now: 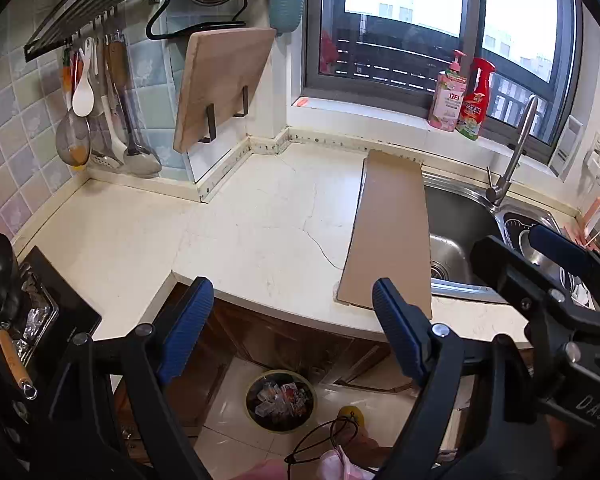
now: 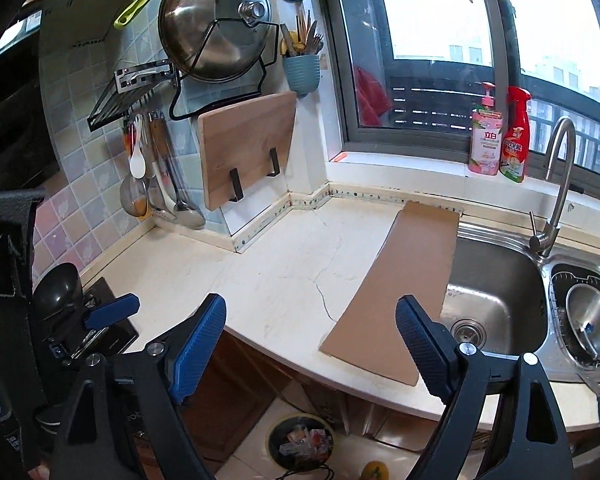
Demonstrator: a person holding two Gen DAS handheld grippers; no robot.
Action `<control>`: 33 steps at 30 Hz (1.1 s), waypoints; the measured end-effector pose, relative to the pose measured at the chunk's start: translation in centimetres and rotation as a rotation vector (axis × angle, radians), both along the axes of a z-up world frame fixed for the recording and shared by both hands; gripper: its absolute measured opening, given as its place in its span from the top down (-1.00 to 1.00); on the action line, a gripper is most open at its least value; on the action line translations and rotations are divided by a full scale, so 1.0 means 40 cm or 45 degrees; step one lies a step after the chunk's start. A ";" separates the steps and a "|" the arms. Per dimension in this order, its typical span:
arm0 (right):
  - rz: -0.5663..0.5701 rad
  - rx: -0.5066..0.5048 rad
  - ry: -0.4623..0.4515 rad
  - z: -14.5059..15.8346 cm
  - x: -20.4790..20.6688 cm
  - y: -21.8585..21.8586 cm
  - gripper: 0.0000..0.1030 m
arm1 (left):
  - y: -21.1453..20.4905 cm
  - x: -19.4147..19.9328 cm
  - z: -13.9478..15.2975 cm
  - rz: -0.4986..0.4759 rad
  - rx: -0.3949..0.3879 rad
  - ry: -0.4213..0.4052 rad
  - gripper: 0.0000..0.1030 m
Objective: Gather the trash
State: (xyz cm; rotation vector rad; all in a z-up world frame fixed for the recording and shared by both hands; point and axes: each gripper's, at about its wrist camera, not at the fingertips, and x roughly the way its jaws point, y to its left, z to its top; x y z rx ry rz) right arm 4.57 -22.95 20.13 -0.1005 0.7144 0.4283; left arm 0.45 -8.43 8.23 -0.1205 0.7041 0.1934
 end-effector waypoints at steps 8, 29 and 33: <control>-0.019 0.009 -0.001 -0.005 0.003 -0.001 -0.71 | 0.011 -0.012 0.003 0.021 -0.007 0.003 -0.55; -0.040 0.007 0.003 -0.024 0.002 0.002 -0.71 | 0.030 -0.008 -0.009 0.063 -0.010 0.025 -0.55; -0.062 0.005 0.011 -0.040 0.014 0.010 -0.71 | 0.045 0.007 -0.015 0.060 -0.010 0.036 -0.55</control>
